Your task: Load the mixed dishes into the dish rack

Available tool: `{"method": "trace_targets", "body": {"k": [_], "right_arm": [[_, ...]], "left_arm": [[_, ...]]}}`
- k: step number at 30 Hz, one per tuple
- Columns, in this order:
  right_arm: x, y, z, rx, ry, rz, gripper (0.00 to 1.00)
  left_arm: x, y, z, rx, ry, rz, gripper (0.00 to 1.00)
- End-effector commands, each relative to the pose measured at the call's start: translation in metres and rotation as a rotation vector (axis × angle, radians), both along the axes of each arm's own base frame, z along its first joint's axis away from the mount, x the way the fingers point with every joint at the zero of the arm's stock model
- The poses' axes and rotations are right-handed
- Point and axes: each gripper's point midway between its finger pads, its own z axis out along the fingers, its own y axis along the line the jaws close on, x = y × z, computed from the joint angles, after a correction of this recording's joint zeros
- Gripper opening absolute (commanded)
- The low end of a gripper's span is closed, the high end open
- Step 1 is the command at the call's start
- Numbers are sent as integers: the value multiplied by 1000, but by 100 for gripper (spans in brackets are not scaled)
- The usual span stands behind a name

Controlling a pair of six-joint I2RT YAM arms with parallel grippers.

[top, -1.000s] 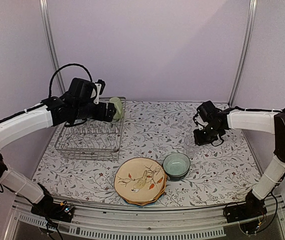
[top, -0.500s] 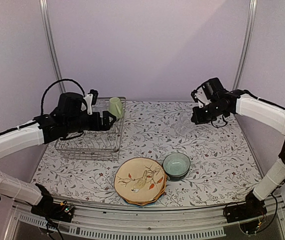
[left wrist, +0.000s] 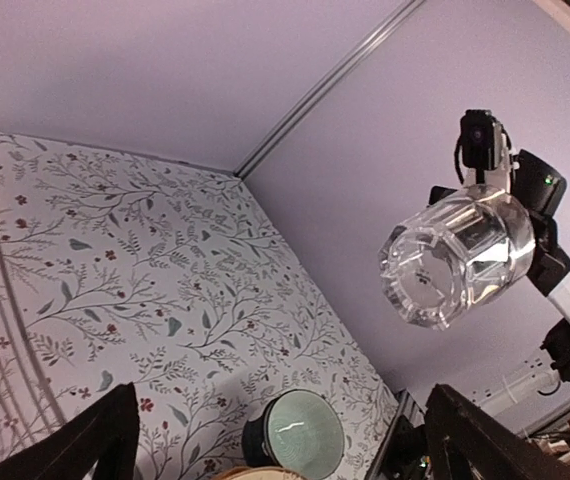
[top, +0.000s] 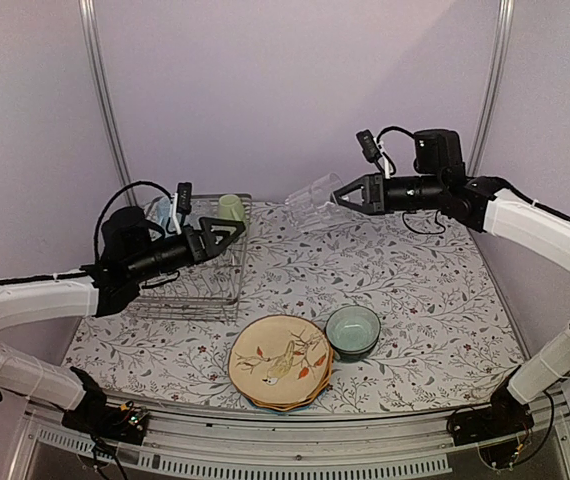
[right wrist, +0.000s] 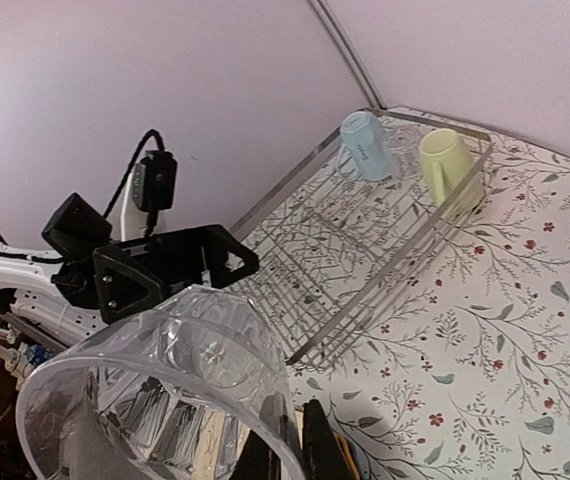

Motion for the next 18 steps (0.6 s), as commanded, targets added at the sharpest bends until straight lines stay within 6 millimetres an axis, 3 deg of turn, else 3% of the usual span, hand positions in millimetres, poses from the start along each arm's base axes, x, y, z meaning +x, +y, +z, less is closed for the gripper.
{"method": "trace_targets", "body": {"k": [1,9,18], "right_arm": [[-29,32,30,209,5,197,0],[-36,50,22,247,64,259,0],[-40,56,13,264,94,295,0]], "left_arm": [[-25,-34,46,-237,-92,-193,100],[-46,-70,66,-382,-121,-372,100],[-54,-86,73,-419,-150,-428,100]]}}
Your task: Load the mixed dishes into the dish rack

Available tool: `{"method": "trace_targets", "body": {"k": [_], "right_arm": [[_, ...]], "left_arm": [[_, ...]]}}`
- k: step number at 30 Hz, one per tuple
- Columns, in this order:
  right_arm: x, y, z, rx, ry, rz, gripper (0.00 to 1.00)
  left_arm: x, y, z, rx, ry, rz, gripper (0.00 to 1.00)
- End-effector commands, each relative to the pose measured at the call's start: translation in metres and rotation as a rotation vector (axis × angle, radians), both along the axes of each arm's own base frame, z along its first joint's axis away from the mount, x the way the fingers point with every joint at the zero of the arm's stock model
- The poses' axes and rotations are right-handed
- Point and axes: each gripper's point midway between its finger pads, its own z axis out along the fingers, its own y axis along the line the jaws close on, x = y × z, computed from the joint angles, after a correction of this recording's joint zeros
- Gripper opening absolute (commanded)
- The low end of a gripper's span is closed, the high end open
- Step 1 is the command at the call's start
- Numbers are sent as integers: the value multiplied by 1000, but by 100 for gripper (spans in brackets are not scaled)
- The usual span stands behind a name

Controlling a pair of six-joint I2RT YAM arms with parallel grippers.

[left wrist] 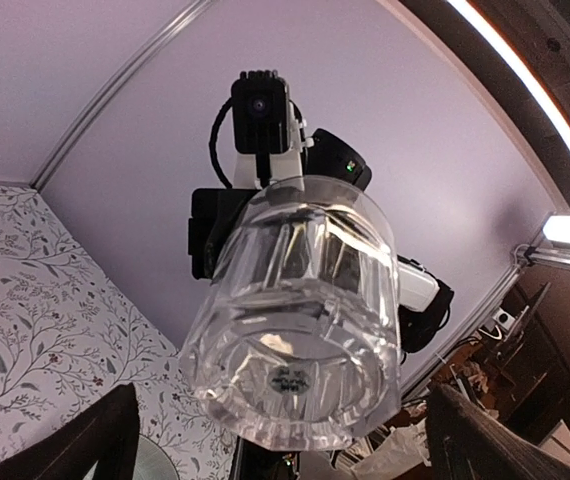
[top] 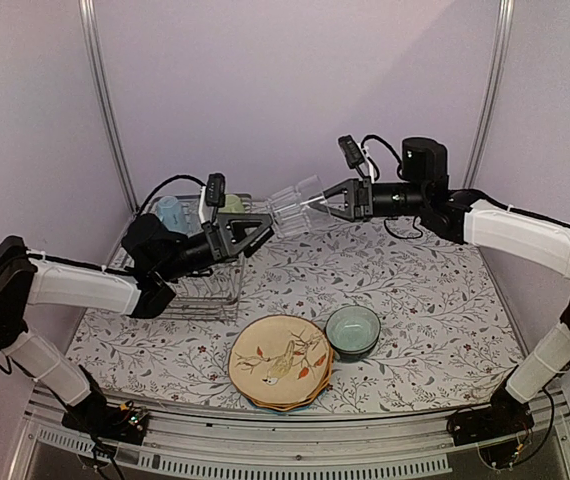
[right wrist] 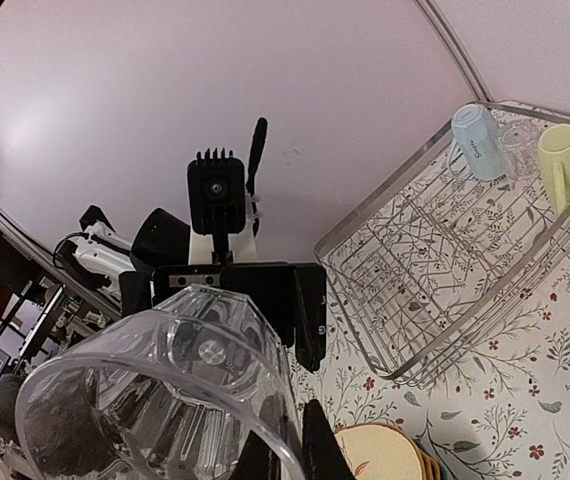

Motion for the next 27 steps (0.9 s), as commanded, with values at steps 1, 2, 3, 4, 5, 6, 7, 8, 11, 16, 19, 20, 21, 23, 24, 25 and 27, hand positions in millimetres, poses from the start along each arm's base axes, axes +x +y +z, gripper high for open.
{"method": "trace_targets", "body": {"k": [1,2,3,4,5,6,7,8,11,16,19,20,21,23,24,25,27], "right_arm": [[-9,9,0,37,1,59,0],[-10,11,-1,37,2,64,0],[-11,13,-3,38,2,72,0],[-11,14,-4,39,7,78,0],[-12,16,-5,42,8,84,0],[-12,17,-6,45,14,90,0],[-13,18,-6,49,14,95,0],[-14,19,-7,50,17,100,0],[-15,20,-10,53,22,110,0],[-15,19,-15,54,22,107,0],[-15,17,-14,53,13,98,18],[-14,16,-14,50,13,96,29],[-13,14,-15,47,15,89,41],[-7,7,-20,31,25,58,62],[-3,2,-20,21,24,30,70],[2,-3,-23,4,31,-1,75],[12,-14,-28,-31,21,-67,82]], "left_arm": [[-9,-7,19,-57,-53,-46,100],[-9,-9,19,-60,-54,-50,100],[-9,-11,22,-68,-60,-57,100],[-9,-13,21,-69,-57,-63,100],[-10,-16,22,-71,-59,-74,100],[-10,-18,22,-74,-58,-80,99],[-11,-21,24,-84,-62,-90,98],[-12,-21,25,-93,-66,-95,96],[-12,-23,26,-106,-62,-106,85],[-14,-22,25,-116,-69,-120,45],[-14,-13,26,-117,-76,-104,16],[-12,-9,24,-109,-72,-90,7],[-8,-2,23,-97,-65,-69,0],[2,11,15,-48,-40,-17,0],[9,20,12,-13,-27,19,0],[15,28,9,30,-24,57,0],[32,45,-6,176,2,164,0]]}}
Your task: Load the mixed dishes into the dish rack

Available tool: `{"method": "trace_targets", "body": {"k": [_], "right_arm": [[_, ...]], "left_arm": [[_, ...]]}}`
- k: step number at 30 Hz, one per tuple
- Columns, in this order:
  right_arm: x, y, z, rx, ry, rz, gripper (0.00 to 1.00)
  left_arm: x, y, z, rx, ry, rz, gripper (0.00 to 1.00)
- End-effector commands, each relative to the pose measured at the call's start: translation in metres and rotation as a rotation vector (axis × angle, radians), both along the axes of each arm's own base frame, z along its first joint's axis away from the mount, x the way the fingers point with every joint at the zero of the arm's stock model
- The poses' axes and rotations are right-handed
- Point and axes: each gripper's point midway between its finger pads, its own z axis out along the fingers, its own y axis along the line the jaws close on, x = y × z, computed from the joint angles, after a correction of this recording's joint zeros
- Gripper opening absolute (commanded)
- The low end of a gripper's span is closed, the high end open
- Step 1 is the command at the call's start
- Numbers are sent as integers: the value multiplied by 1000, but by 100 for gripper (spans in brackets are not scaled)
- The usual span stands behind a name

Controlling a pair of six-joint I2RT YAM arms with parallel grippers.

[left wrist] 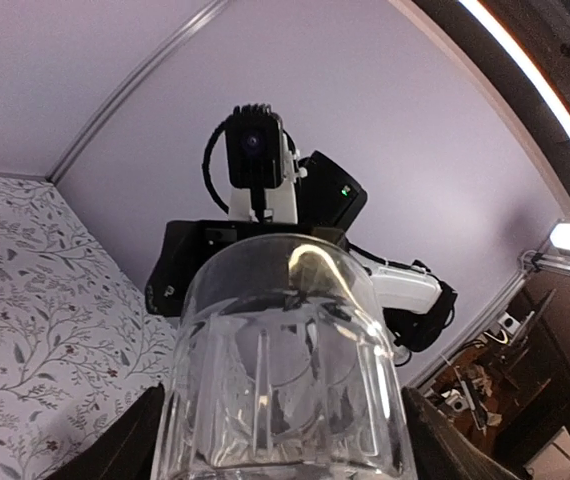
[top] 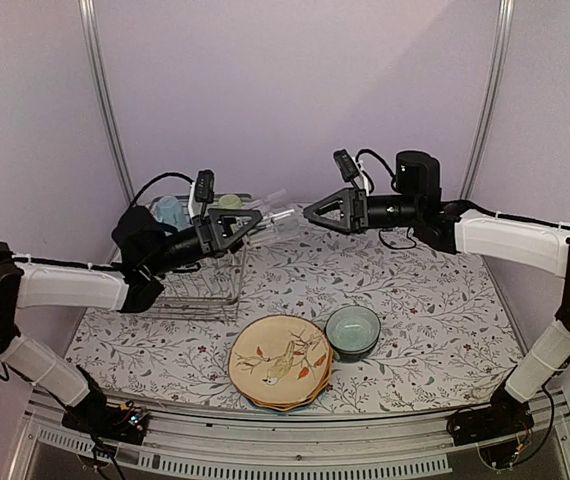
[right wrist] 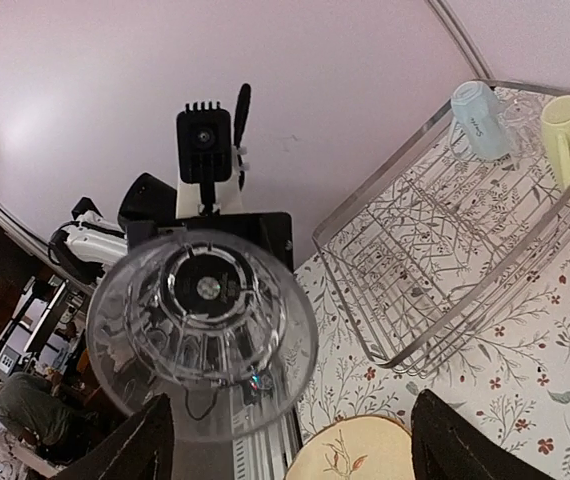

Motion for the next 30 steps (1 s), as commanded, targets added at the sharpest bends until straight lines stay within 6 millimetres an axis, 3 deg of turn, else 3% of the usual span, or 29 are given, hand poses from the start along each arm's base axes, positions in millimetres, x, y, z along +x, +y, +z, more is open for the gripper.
{"method": "trace_targets", "body": {"k": [1,6,9,11,22,30], "right_arm": [[18,-28,-4,-69,-13,-147,83],[27,-42,-12,-157,-60,-244,86],[28,-45,-19,-180,-60,-257,86],[28,-45,-23,-187,-58,-264,87],[26,-60,-45,-306,-84,-340,90],[25,-66,-58,-343,-81,-354,90]], "left_arm": [[34,44,-13,269,-9,238,0],[77,118,-52,820,83,585,0],[95,155,-59,974,121,684,0],[107,169,-64,1059,140,718,0],[174,231,-109,1509,268,817,0],[215,245,-142,1602,355,760,0]]}}
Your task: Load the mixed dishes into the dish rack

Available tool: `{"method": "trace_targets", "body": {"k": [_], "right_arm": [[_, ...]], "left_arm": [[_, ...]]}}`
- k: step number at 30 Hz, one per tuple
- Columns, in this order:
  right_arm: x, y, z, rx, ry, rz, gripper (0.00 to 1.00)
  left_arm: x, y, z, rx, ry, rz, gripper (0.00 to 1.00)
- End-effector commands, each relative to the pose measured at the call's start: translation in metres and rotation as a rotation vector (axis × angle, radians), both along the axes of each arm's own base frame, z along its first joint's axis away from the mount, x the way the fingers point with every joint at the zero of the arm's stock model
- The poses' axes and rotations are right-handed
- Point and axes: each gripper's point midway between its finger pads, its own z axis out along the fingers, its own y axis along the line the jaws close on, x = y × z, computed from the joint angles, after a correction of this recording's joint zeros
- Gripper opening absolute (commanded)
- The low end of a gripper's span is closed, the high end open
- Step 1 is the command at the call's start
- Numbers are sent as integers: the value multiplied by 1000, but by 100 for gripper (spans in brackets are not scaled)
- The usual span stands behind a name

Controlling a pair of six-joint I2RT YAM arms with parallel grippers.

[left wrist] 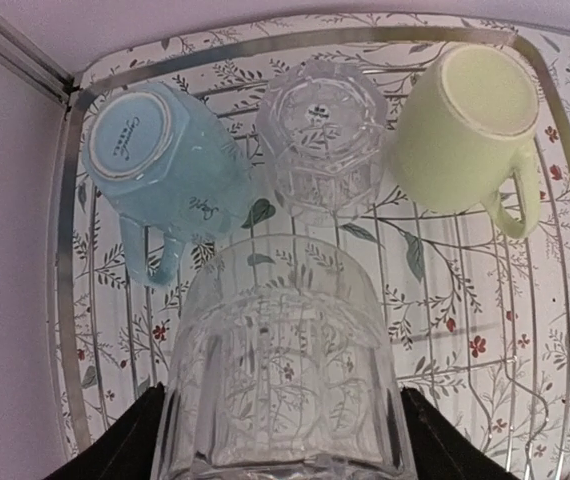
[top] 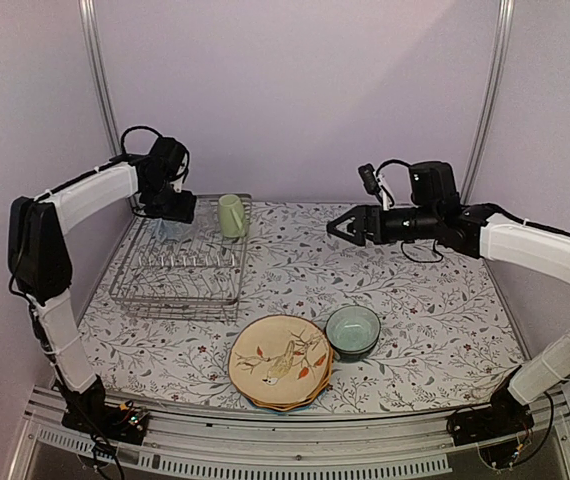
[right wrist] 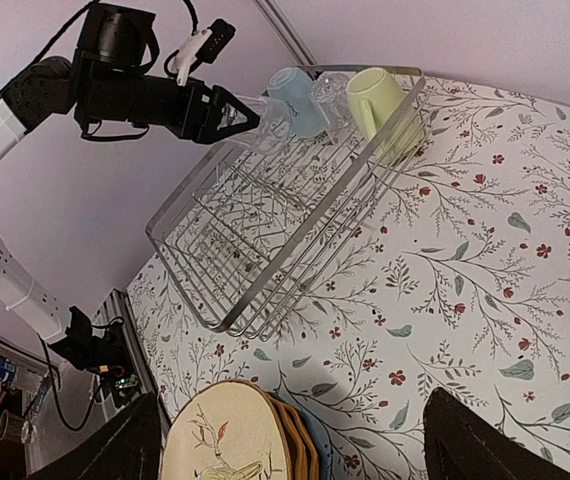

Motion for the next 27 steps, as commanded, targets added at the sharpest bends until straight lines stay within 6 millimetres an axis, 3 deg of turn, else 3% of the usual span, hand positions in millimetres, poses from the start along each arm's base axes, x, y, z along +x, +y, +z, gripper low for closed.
{"method": "trace_targets", "body": {"k": [1,9,13,18,27], "right_arm": [[-3,-6,-8,-36,-7,-14,90],[-5,-6,-17,-50,7,-10,89],[-4,-6,-23,-57,15,-11,89],[-5,-6,-31,-63,33,-8,90],[-7,-9,-39,-76,46,-15,89]], "left_arm": [[13,13,-8,55,58,4,0],[35,17,-36,64,116,14,0],[42,8,-49,23,142,-13,0],[48,1,-59,-3,158,-22,3],[53,12,-70,2,185,2,8]]}}
